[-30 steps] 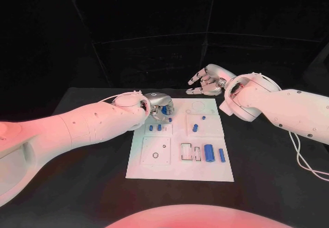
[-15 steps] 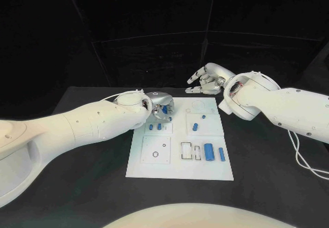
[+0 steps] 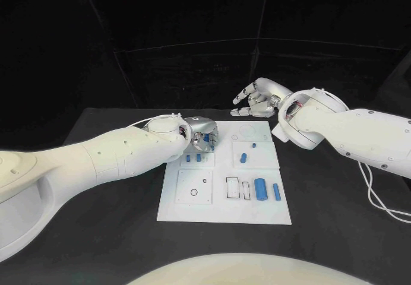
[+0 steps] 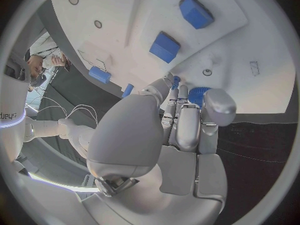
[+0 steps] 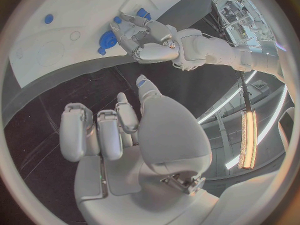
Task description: Assemble the parts on the task board
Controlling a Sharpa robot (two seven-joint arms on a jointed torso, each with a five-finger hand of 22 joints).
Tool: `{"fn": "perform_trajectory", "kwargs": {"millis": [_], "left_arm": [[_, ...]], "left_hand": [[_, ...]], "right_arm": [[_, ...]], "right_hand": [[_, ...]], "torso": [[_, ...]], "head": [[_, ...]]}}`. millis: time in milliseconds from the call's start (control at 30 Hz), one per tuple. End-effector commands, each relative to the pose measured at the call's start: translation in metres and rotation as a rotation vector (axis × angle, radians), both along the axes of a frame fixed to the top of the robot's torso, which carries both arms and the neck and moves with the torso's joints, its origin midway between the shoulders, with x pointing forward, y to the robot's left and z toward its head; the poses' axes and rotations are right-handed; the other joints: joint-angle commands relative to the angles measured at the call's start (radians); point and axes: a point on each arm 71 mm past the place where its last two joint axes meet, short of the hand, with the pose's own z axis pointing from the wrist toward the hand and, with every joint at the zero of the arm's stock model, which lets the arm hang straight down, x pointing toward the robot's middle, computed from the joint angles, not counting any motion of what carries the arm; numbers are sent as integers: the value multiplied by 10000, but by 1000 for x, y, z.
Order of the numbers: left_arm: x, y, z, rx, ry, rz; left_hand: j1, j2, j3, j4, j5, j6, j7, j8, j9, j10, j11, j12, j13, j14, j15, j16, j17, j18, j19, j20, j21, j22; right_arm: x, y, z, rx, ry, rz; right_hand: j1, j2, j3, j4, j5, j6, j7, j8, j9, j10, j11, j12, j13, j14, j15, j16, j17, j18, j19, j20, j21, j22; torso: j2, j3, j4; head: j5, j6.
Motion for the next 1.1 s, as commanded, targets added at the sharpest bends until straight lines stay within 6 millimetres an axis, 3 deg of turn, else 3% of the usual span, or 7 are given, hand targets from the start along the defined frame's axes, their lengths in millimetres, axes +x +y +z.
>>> {"fn": "perform_trajectory", "kwargs": {"millis": [33, 567, 733, 1100], "left_arm": [[-2, -2, -1, 82, 122, -213], [-1, -2, -6, 147, 196, -102], [0, 0, -7, 95, 102, -17], [-5, 9, -2, -477, -237, 37]], "left_hand": [[3, 114, 87, -7, 1, 117, -5, -38, -20, 150, -13, -58, -29, 82, -41, 52, -31, -214, 106, -1, 131, 104], [59, 310, 557, -136, -43, 621, -33, -72, -46, 826, -126, -283, -151, 110, -128, 87, -156, -286, 215, -77, 501, 502], [241, 396, 899, -347, -62, 775, -6, -139, -56, 1148, -164, -418, -163, 128, -177, 102, -200, -328, 277, -128, 699, 709], [138, 298, 1453, -647, -66, 1046, 45, -322, -80, 1599, -156, -885, -198, 153, -167, 118, -306, -359, 308, -132, 871, 912]], "right_arm": [[0, 2, 1, 3, -14, 112], [0, 3, 1, -4, 3, 133], [0, 3, 1, -2, 1, 138], [0, 2, 1, -4, -7, 115]], "right_hand": [[56, 10, 4, 42, 25, -21, -18, 35, -16, -14, -7, -13, -2, 630, -94, -55, 817, 152, -86, 7, -37, -6], [64, 18, 2, 47, 29, -12, -20, 46, -14, -1, -9, 4, 13, 632, -95, -52, 823, 150, -82, 6, -35, 0], [64, 18, 2, 47, 29, -12, -20, 46, -14, -1, -9, 4, 13, 632, -95, -52, 823, 150, -82, 6, -35, 0], [64, 18, 2, 47, 29, -12, -20, 46, -14, -1, -9, 4, 13, 632, -95, -52, 823, 150, -82, 6, -35, 0]], "torso": [[6, -3, 10], [3, -1, 15], [2, -5, 13], [-4, -4, 39]], "head": [[-15, -12], [-36, -47], [-47, -43], [-67, -6]]}}
